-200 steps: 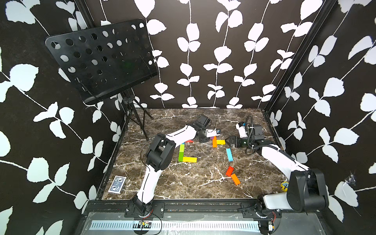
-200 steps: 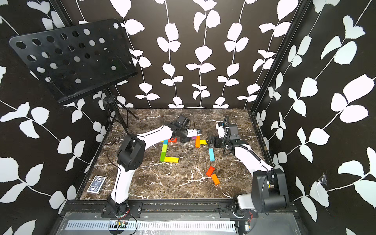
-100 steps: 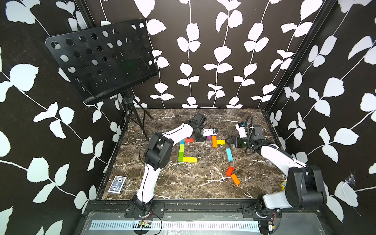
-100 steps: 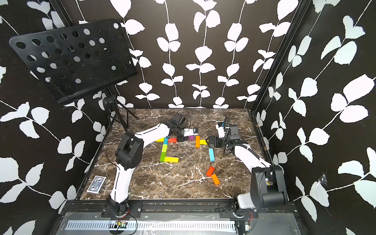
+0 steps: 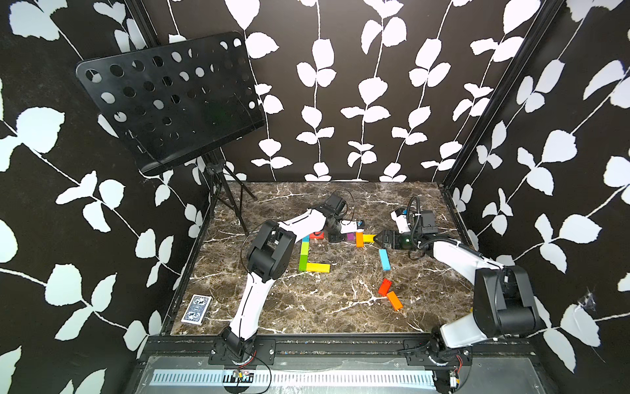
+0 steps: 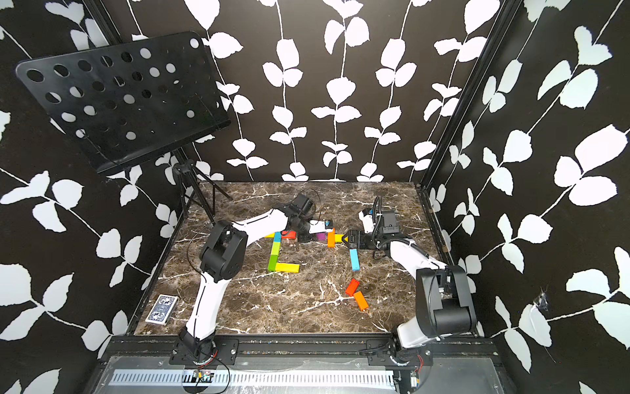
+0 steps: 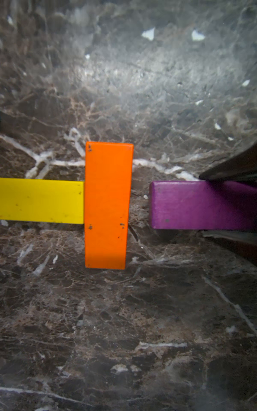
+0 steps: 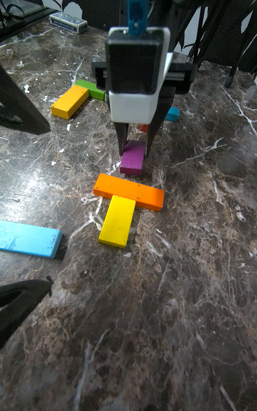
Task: Assemble the letter t with building blocks
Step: Assemble the building block at the center of the board.
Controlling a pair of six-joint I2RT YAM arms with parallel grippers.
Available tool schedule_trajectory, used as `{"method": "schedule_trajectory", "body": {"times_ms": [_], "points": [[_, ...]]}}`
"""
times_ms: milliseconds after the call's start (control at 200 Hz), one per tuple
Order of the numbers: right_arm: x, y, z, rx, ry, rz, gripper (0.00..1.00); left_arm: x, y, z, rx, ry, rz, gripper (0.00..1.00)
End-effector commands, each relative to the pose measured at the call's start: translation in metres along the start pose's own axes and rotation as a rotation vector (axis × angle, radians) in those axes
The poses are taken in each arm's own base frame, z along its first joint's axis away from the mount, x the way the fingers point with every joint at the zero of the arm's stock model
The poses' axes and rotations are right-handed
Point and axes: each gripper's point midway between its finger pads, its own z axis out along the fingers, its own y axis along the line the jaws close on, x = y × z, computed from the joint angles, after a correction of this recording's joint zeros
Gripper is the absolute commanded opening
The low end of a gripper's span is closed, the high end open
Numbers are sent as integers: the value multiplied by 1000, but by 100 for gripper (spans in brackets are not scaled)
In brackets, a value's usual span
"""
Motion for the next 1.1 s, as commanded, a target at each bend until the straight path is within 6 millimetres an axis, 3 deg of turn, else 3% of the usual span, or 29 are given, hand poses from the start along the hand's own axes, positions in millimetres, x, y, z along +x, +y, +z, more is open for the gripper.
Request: {"method": "schedule_trajectory", "body": {"times_ms": [0,1095], "points": [[-5,5,1,-39,-19,-3,100,-9,1,-4,21,-26,1,4],[-2,3,6,-48,-4,-4,99,-2,-7,15,102,1,29,9]]}}
